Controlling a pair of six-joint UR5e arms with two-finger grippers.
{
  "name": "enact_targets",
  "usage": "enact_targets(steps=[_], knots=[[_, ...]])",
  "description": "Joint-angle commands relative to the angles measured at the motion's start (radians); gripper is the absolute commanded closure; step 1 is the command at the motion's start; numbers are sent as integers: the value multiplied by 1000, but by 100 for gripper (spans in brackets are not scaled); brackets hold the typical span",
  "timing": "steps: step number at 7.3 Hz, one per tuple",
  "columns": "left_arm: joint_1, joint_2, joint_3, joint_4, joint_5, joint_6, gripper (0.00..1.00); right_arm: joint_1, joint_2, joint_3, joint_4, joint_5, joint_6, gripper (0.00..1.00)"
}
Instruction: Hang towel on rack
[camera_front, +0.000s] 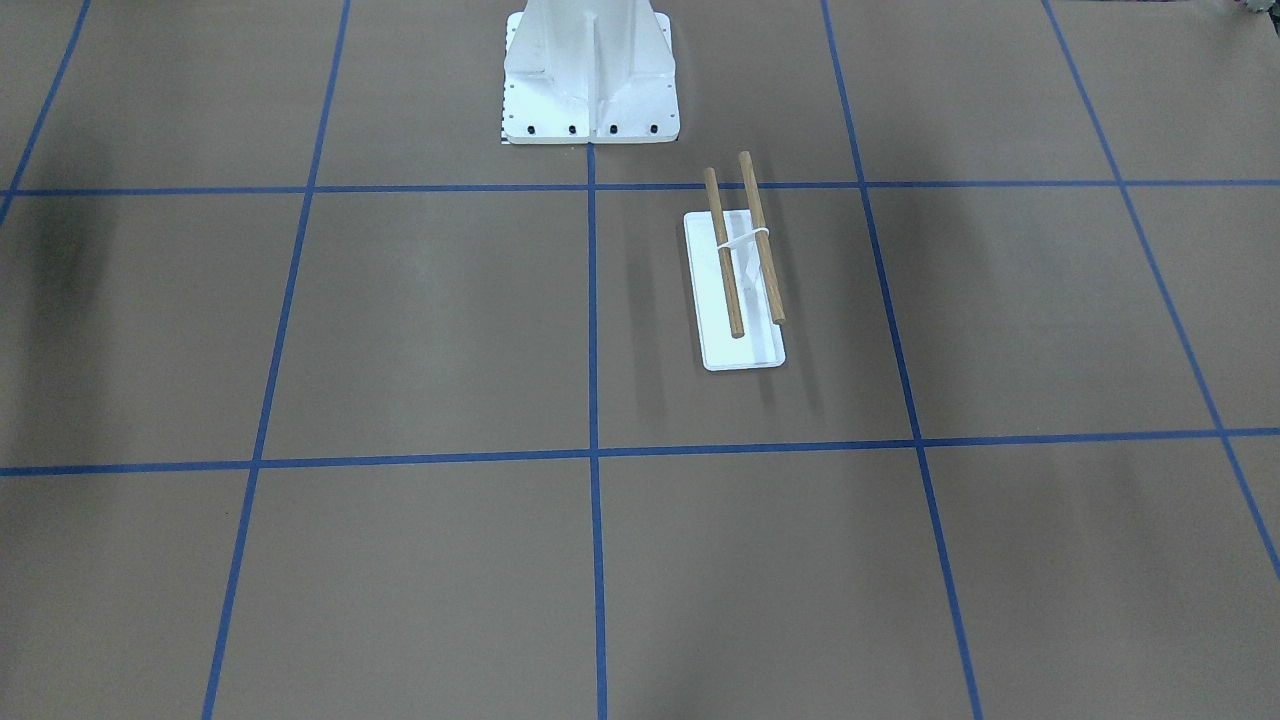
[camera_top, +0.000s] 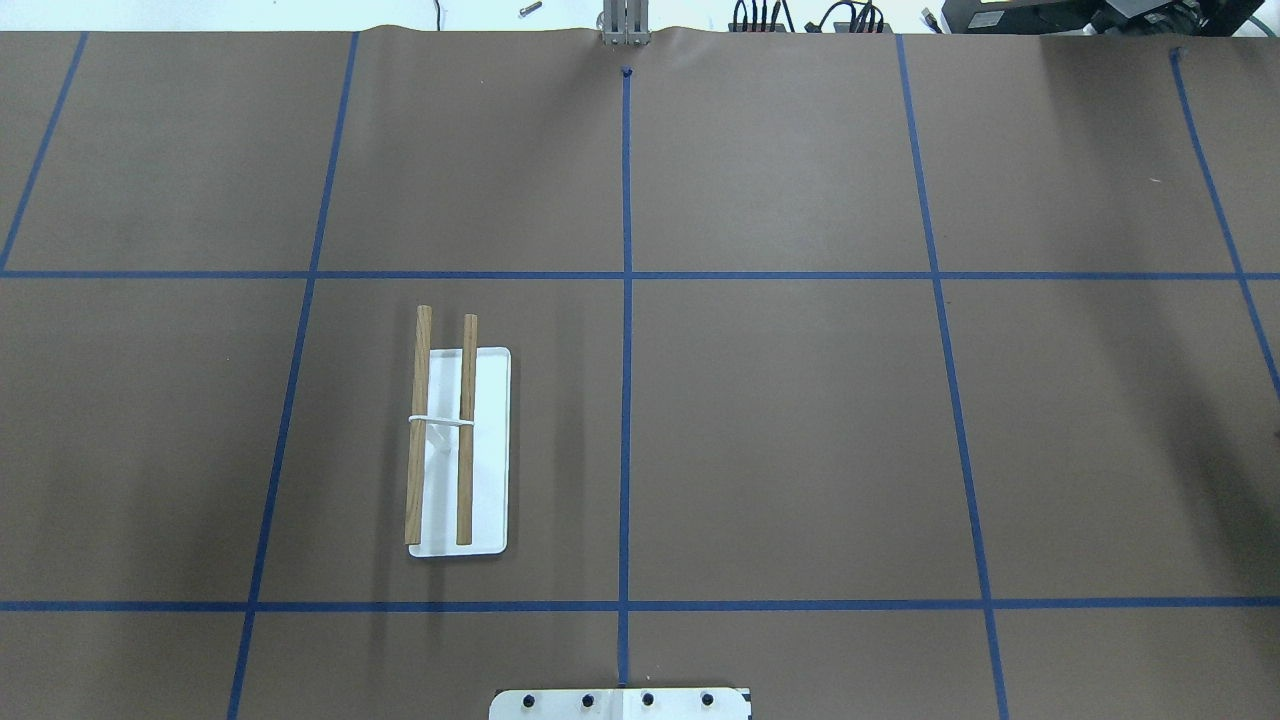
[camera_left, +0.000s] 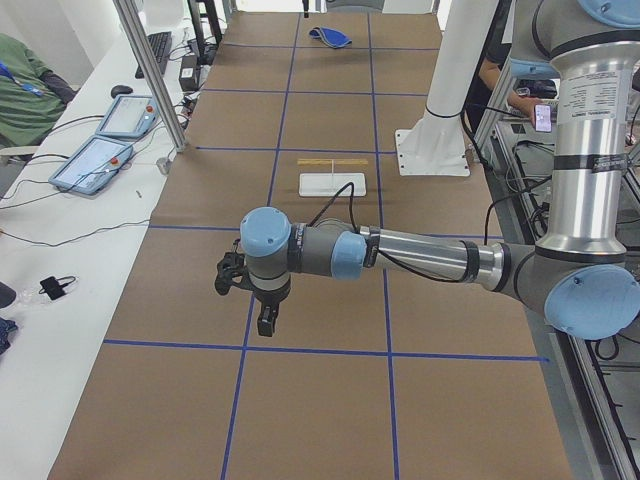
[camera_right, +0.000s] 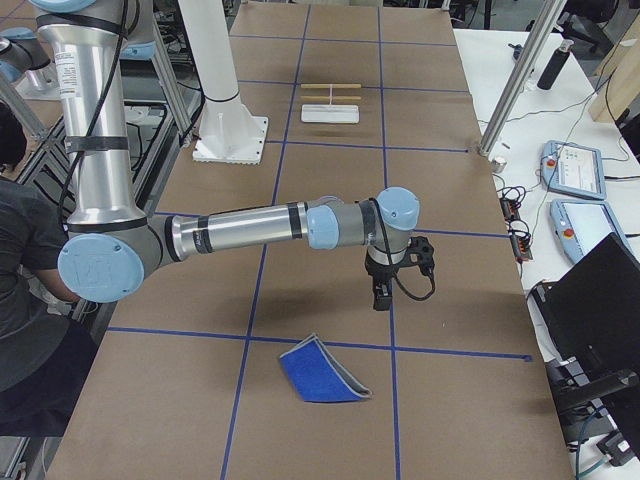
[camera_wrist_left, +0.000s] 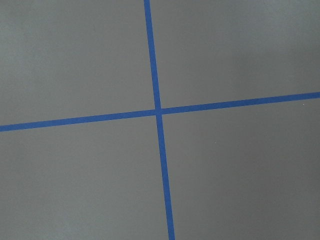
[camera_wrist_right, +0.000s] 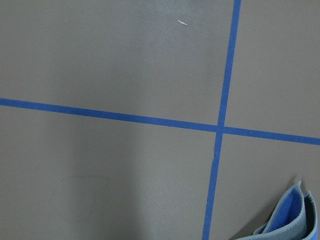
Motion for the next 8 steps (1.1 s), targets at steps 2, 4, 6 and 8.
enact_targets(steps=[2, 4, 6, 8], knots=[[2, 0, -8, -3, 2, 5, 2, 0, 0, -2, 0, 0, -2, 0], [0, 0, -6, -67, 8, 9, 2, 0, 0, 1, 0, -1, 3, 0], [0, -2, -8, -95, 5, 8, 2, 0, 5, 33, 20, -6, 0, 0], [2, -15, -11, -95, 0, -2, 2, -6, -3, 24, 101, 0, 8, 0]])
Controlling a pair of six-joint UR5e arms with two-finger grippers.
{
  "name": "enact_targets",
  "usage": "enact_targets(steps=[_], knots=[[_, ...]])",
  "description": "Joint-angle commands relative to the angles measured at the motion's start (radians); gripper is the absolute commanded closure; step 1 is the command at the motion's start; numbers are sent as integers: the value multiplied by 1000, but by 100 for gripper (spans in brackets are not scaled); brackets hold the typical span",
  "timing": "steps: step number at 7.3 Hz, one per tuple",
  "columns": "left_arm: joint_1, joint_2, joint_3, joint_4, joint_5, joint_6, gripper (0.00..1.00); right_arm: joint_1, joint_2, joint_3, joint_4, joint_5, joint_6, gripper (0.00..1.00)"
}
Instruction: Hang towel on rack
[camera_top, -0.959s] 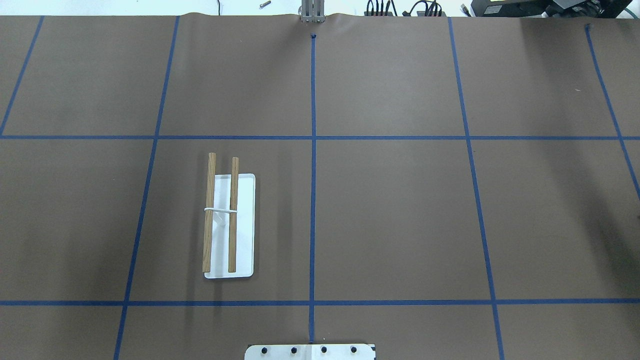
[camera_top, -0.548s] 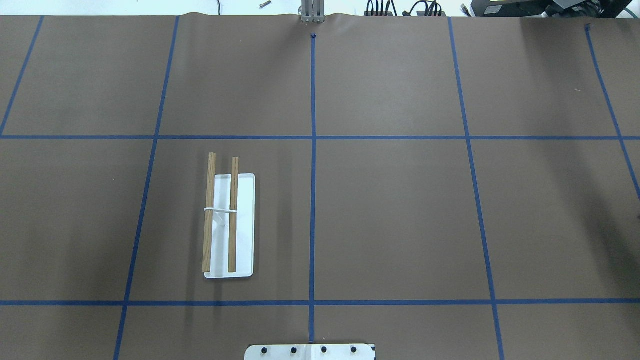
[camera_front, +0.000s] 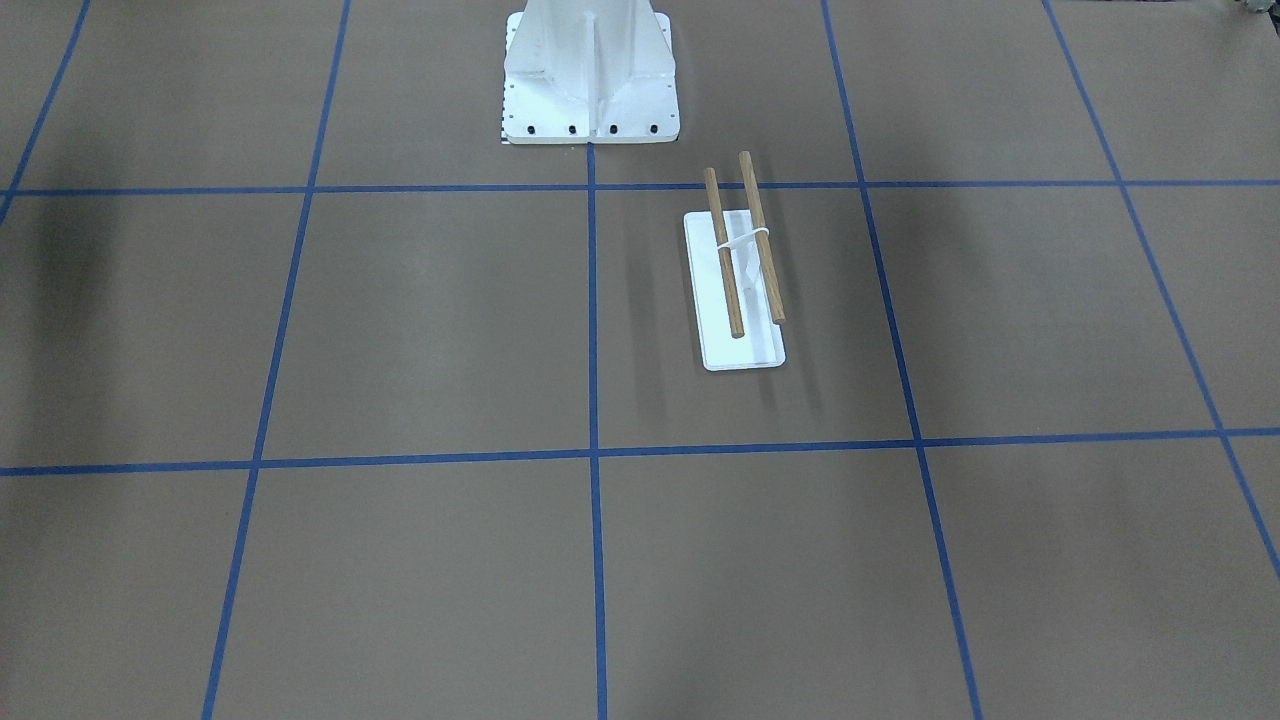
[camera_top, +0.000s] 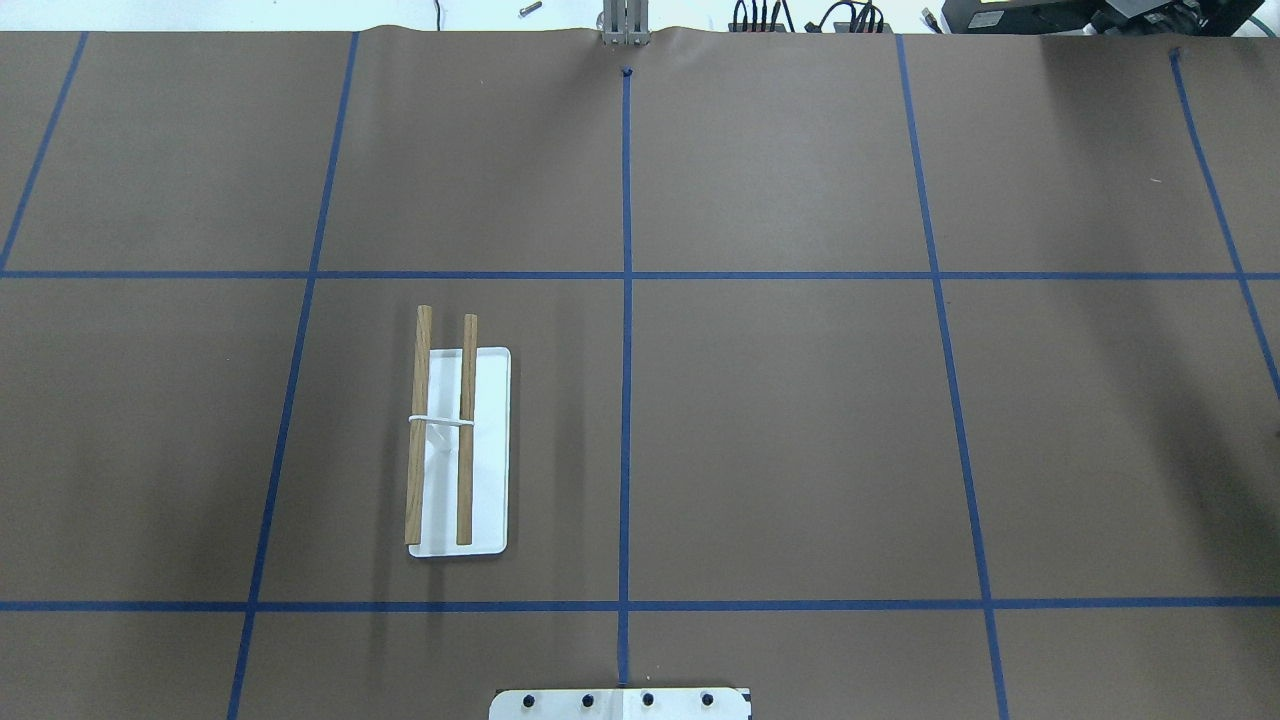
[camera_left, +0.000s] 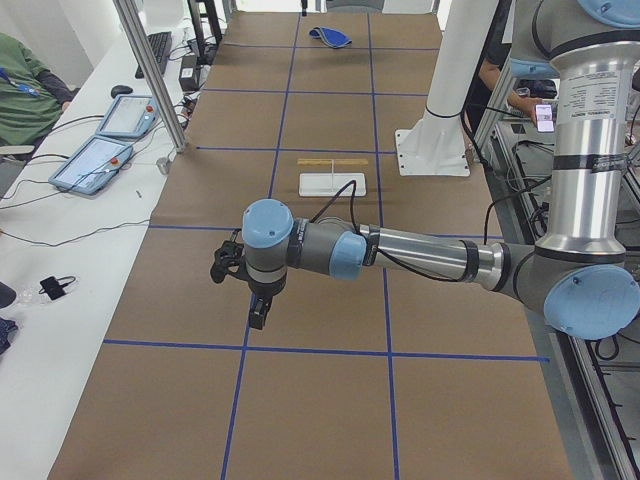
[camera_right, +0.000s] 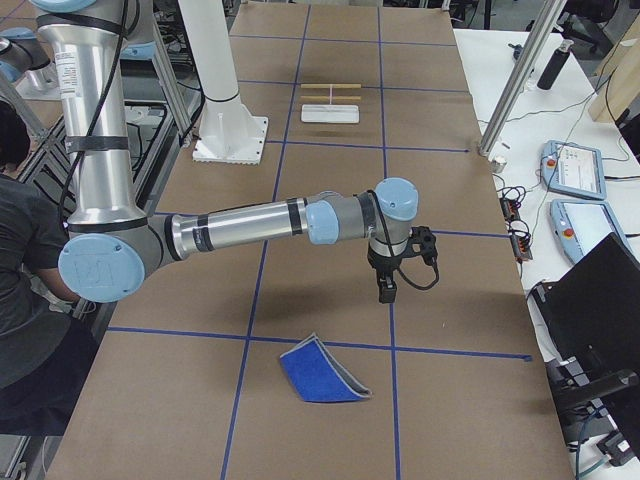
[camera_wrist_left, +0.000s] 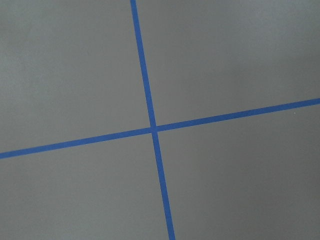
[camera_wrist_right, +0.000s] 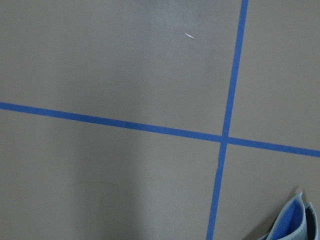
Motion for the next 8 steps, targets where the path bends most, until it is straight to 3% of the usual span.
enact_targets(steps=[1, 3, 4, 6, 8], knots=[[1, -7, -8, -2, -3, -4, 2, -8, -40, -43, 72, -6, -11, 0], [1, -6, -5, -3, -5, -4, 2, -10, -118, -197, 361, 0, -5, 0], [1, -3, -7, -5, -5, -4, 2, -8, -147, -254, 432, -11, -13, 0], [1, -3, -7, -5, -5, -5, 2, -10, -160, -322, 462, -84, -25, 0], [1, -1, -8, -5, -6, -5, 2, -12, -155, -378, 462, -103, -77, 0]])
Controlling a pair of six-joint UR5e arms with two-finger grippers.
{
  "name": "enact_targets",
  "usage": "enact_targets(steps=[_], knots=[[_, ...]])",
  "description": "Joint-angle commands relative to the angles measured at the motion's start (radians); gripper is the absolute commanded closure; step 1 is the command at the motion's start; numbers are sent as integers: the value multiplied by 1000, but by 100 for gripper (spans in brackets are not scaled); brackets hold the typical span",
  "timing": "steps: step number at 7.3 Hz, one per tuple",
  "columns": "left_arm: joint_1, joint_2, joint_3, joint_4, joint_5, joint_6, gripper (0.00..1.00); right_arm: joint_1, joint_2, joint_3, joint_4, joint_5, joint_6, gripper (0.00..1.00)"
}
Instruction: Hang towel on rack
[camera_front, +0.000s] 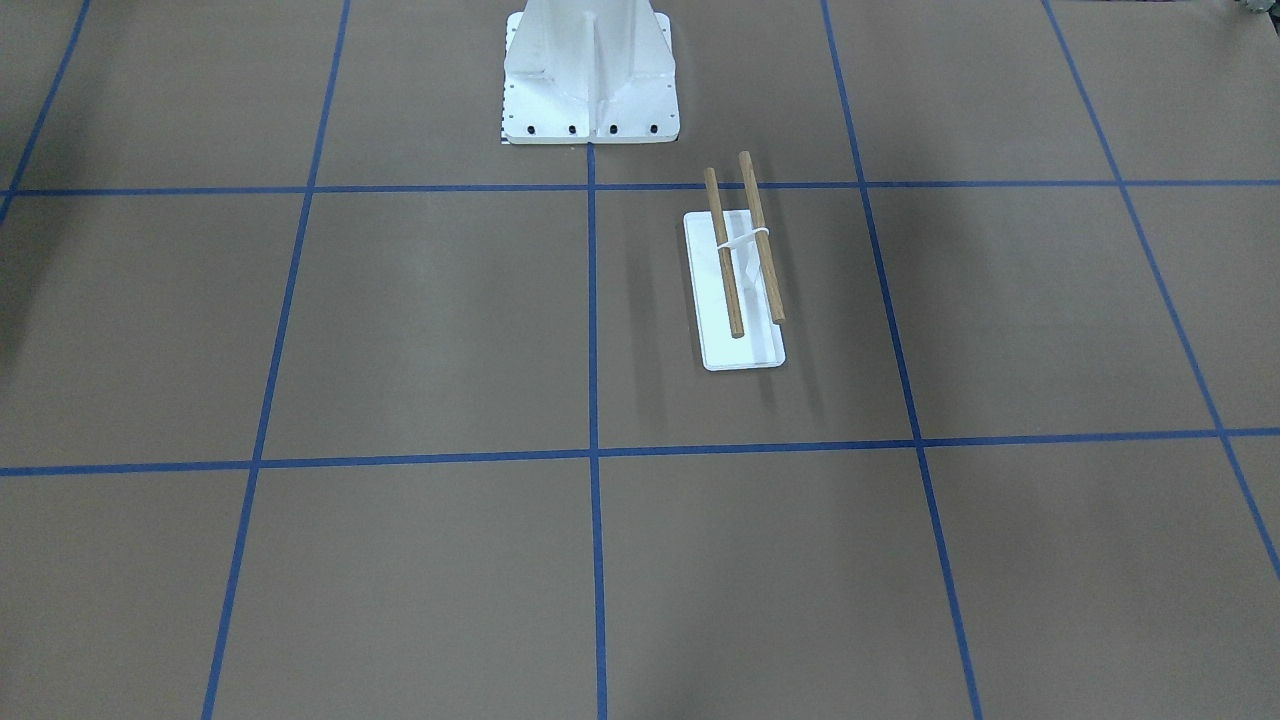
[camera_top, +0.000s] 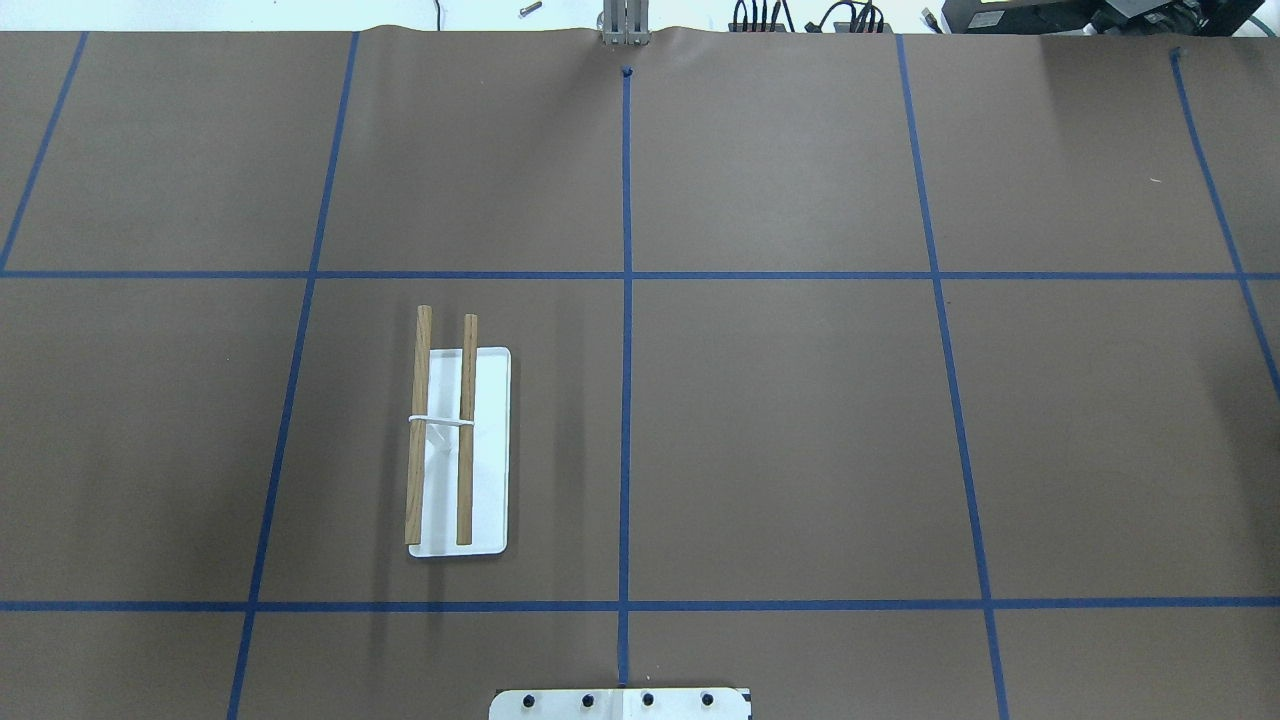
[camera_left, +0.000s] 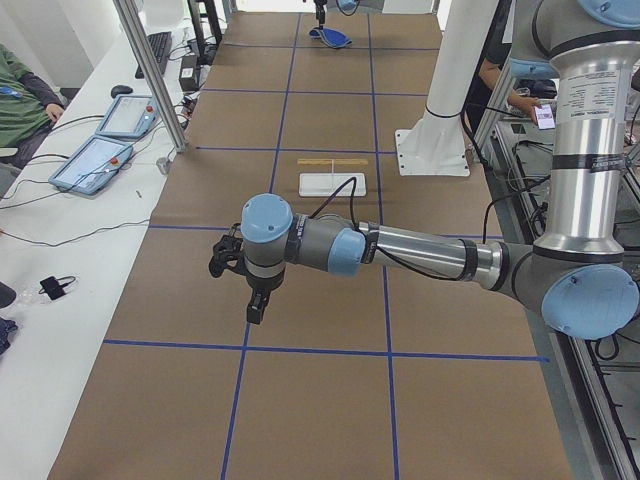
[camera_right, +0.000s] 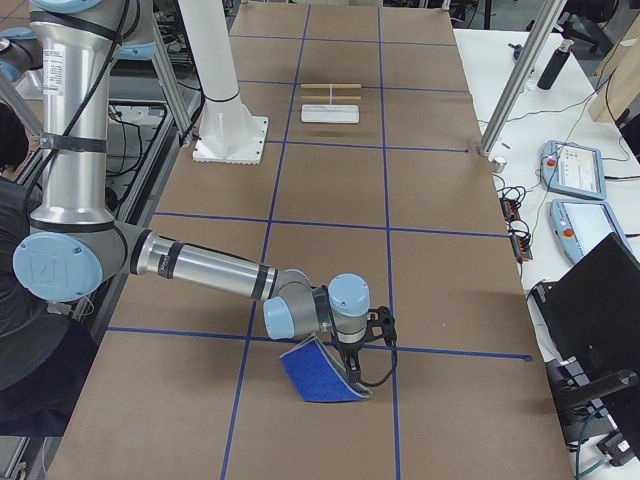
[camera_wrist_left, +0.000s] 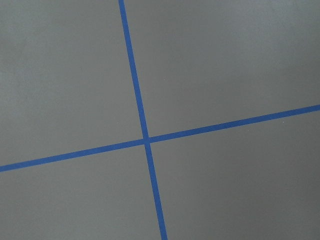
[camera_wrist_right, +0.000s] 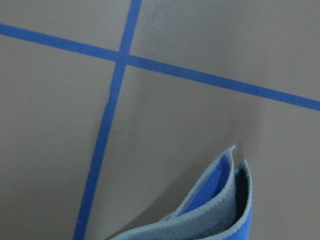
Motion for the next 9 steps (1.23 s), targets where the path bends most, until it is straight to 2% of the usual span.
enact_targets(steps=[1, 2, 3, 4, 5, 6, 7, 8, 9], knots=[[0, -1, 0, 0, -1, 0, 2, -6, 1, -71, 46, -14, -25, 0], [0, -1, 1, 0, -1, 0, 2, -7, 13, -139, 113, -11, -17, 0], [0, -1, -1, 0, -1, 0, 2, -16, 21, -150, 123, -12, -14, 0], [0, -1, -1, 0, -1, 0, 2, -18, 23, -154, 123, -11, -13, 27], [0, -1, -1, 0, 1, 0, 2, -19, 23, -162, 123, -12, -13, 59], [0, -2, -1, 0, -1, 0, 2, -21, 23, -168, 123, -14, -14, 68], [0, -4, -1, 0, -1, 0, 2, -24, 23, -173, 125, -14, -14, 94], [0, -5, -1, 0, -1, 0, 2, -26, 29, -173, 125, -12, -19, 100], [0, -5, -3, 0, -1, 0, 2, -26, 36, -168, 125, -2, -25, 100]])
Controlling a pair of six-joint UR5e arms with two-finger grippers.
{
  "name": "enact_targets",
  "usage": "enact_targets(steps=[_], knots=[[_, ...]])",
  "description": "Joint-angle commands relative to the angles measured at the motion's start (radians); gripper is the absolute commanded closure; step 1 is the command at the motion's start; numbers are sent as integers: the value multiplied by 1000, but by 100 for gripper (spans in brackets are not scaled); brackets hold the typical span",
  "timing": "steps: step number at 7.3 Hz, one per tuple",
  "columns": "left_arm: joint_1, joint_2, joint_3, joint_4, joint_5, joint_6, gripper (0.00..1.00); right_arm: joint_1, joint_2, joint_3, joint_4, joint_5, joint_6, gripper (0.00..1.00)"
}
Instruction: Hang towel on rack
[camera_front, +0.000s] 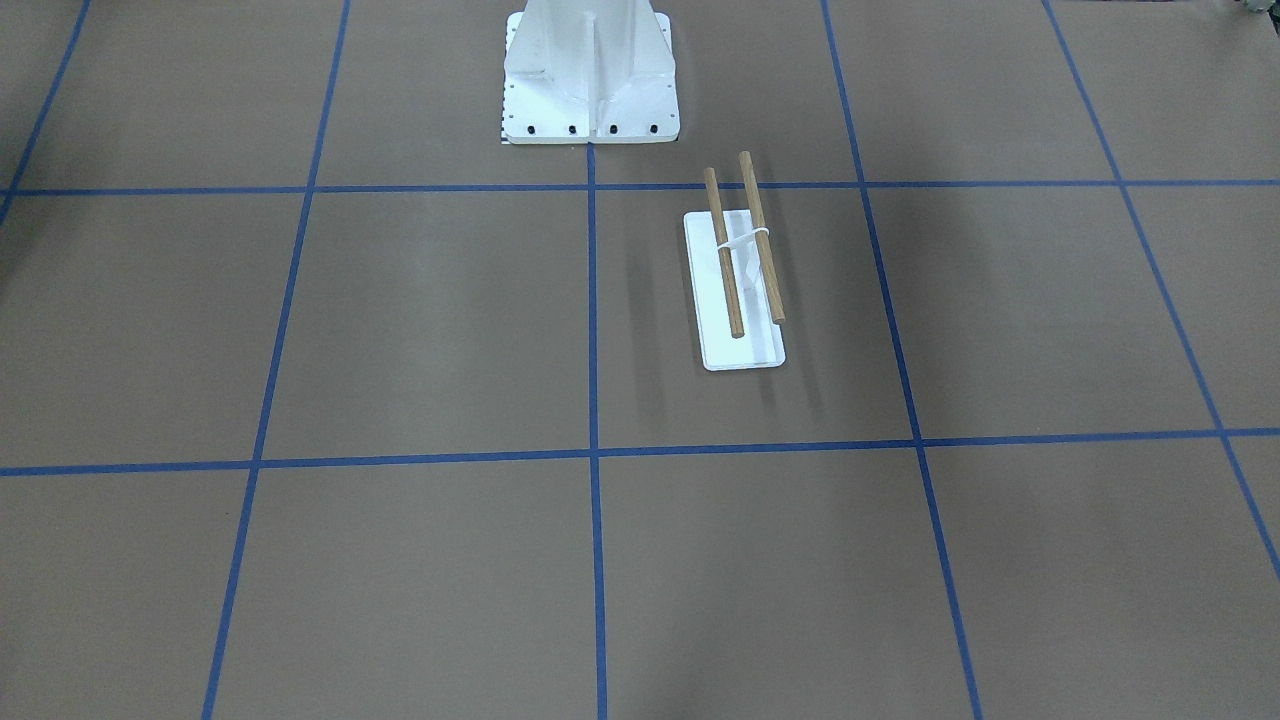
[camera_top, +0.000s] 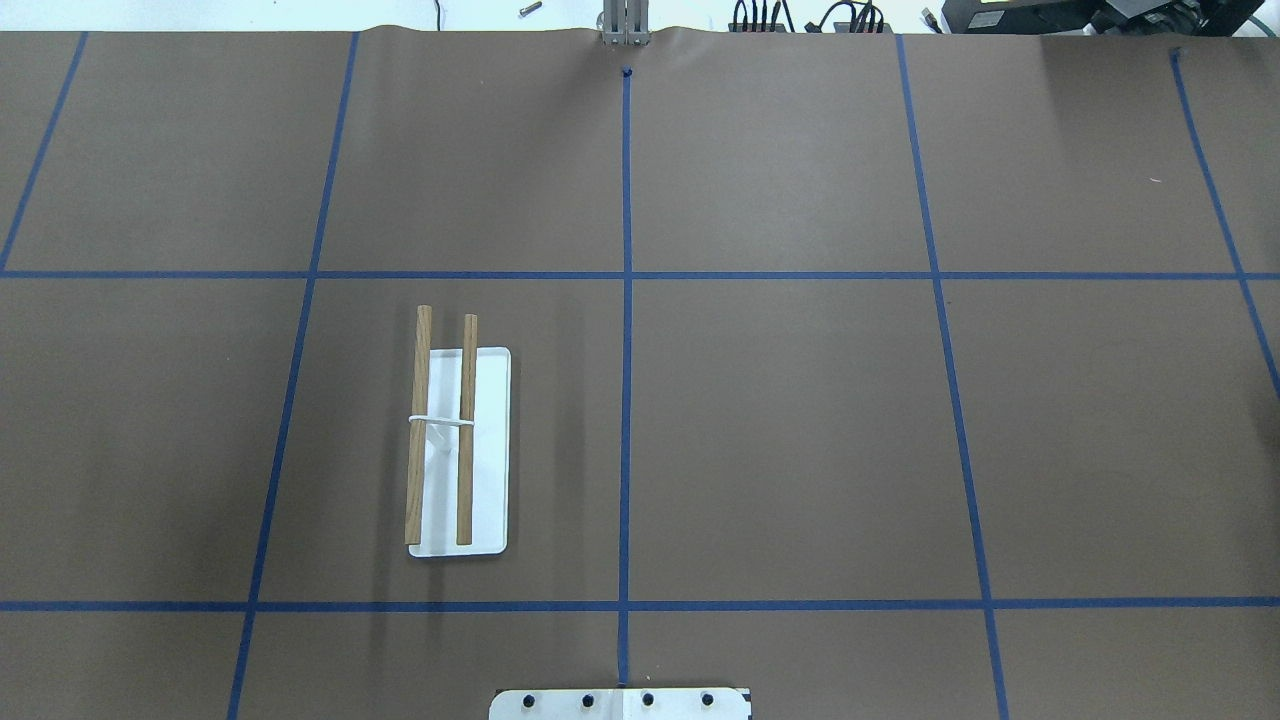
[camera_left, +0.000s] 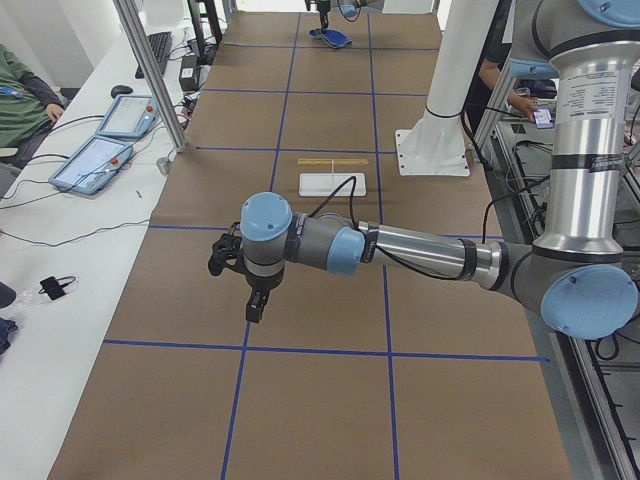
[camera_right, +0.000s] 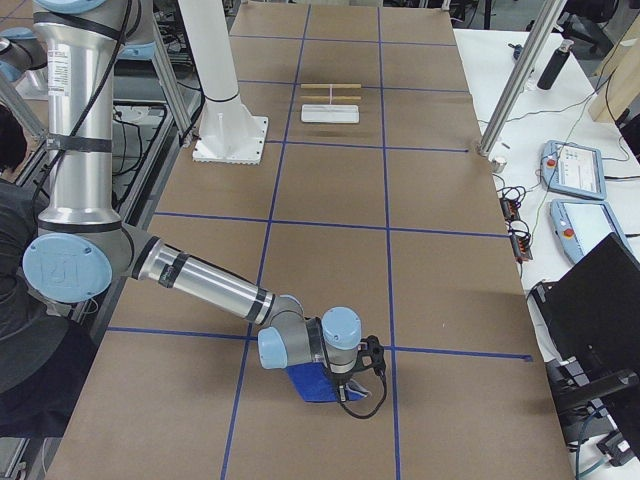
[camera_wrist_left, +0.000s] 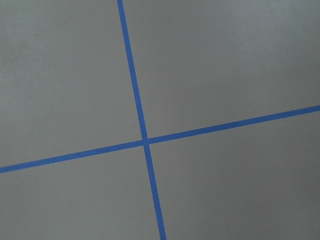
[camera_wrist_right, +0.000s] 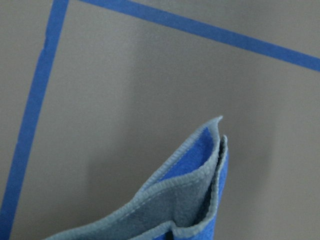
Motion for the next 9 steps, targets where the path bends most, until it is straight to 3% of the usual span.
enact_targets(steps=[1, 4, 8, 9], knots=[[0, -1, -1, 0, 0, 0, 2, 0, 11, 13, 0, 15, -6, 100], [0, -1, -6, -2, 0, 0, 2, 55, 36, 97, -77, 139, -6, 100], [15, -42, -6, 0, -37, 5, 2, 33, 221, 456, -621, 179, 79, 100], [15, -44, -9, -5, -61, 6, 2, -27, 250, 529, -641, 182, 222, 100]])
